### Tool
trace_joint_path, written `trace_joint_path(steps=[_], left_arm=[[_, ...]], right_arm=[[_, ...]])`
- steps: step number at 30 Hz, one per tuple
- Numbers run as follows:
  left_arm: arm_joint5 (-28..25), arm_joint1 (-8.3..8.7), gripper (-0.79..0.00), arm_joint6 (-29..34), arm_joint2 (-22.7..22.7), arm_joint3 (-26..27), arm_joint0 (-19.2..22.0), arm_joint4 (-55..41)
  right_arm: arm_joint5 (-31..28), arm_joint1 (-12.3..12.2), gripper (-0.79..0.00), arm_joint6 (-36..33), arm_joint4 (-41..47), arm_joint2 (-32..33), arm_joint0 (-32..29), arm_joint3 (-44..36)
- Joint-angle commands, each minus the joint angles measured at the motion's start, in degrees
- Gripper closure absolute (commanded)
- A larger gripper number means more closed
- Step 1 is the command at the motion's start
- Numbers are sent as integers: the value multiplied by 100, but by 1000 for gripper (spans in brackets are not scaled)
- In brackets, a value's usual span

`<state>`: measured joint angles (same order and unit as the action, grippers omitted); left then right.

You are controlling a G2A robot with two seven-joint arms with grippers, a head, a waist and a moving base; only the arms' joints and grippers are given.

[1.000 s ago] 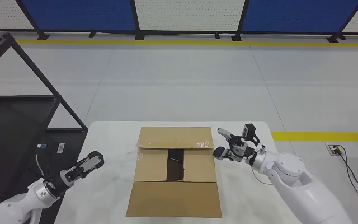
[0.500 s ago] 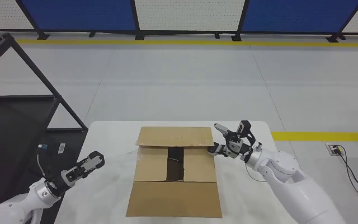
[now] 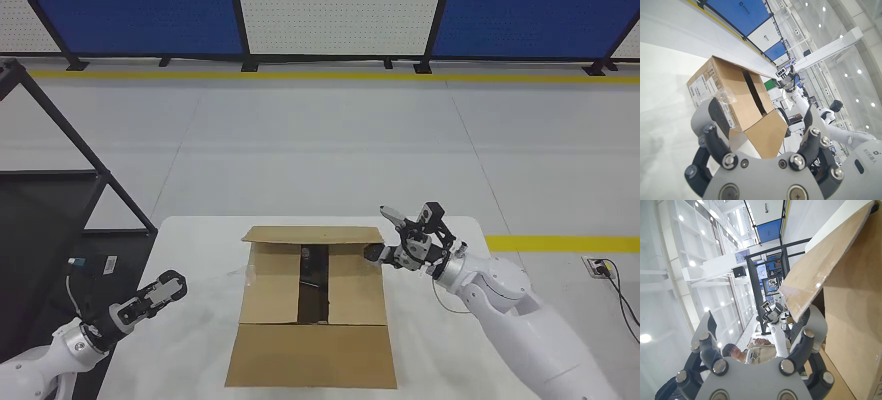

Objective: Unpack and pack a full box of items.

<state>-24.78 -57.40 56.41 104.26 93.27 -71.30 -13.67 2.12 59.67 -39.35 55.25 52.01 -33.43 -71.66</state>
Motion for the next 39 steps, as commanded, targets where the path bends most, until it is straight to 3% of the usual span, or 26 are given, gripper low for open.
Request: trace_joint_path(steps=[1,6,11,17,23,32,39], left_arm=[[0,0,-785,0,0,0,0,0],[0,0,-785,0,0,0,0,0],[0,0,-785,0,0,0,0,0],[0,0,-785,0,0,0,0,0],[0,0,-785,0,0,0,0,0],[0,0,-785,0,0,0,0,0],[0,0,-785,0,0,0,0,0]], right_arm=[[0,0,-785,-1,1,0,0,0],[-107,10,-785,-54,142,85,-124,-236],[60,120,-785,795,100,92,44,-517],[328,399,-785,1795,-58,-265,646,-91],[401,700,-785,2275,-165,-628,1139,543],[487,1095,-785,2589,145,-834,1575,1510],[515,1110,-785,2598,158,-844,1591,1539]])
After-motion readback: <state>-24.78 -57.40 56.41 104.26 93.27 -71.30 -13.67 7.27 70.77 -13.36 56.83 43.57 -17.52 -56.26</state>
